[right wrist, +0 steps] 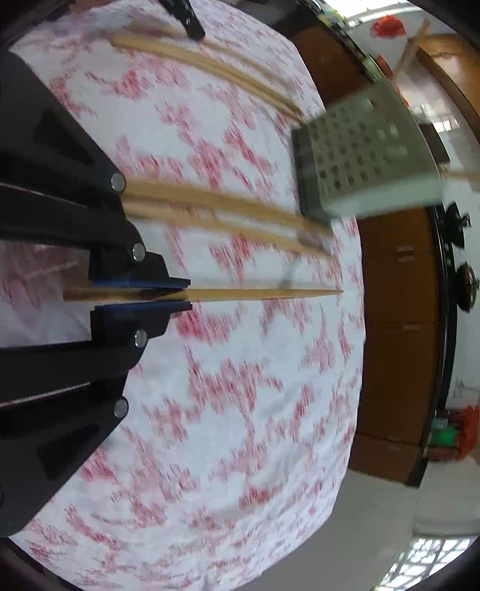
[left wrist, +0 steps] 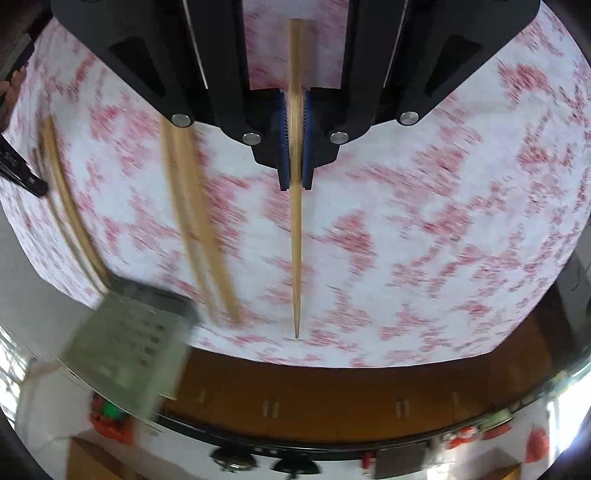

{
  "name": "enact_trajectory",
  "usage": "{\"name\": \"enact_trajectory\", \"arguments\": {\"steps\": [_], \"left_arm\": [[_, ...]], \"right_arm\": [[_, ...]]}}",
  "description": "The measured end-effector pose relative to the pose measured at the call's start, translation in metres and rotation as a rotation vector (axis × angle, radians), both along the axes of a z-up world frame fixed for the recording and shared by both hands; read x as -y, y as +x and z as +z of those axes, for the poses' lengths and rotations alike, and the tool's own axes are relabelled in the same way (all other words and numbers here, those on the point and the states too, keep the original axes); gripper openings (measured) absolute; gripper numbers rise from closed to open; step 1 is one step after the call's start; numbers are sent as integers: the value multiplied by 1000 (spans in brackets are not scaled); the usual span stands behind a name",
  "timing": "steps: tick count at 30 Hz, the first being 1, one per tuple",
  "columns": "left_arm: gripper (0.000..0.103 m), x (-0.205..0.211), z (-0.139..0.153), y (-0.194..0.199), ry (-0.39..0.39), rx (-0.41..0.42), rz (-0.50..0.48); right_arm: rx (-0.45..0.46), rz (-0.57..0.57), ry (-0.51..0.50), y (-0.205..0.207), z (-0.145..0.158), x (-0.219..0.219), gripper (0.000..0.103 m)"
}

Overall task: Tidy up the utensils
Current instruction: 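Move both tools back to the table and close each on another chopstick, then hold the grasped chopsticks closed in both tools above the cloth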

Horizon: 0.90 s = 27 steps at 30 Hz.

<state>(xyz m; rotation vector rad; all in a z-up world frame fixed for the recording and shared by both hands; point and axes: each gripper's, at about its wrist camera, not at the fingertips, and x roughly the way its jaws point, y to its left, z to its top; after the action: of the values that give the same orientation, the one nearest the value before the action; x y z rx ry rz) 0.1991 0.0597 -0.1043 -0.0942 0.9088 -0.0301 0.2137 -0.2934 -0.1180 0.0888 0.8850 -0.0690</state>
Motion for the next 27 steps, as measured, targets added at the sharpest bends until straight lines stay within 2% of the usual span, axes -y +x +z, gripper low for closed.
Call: {"name": "enact_trajectory", "arguments": {"steps": [4, 8, 15, 27], "left_arm": [[8, -24, -1, 7, -43, 11, 54], [8, -25, -2, 6, -48, 28, 53], [8, -30, -1, 5, -125, 34, 71], [8, -30, -2, 4, -124, 35, 72]], "right_arm": [[13, -27, 20, 1, 0, 12, 8], [30, -16, -35, 0, -2, 4, 10], [30, -16, -33, -1, -4, 3, 10], [29, -15, -37, 0, -3, 4, 10]]}}
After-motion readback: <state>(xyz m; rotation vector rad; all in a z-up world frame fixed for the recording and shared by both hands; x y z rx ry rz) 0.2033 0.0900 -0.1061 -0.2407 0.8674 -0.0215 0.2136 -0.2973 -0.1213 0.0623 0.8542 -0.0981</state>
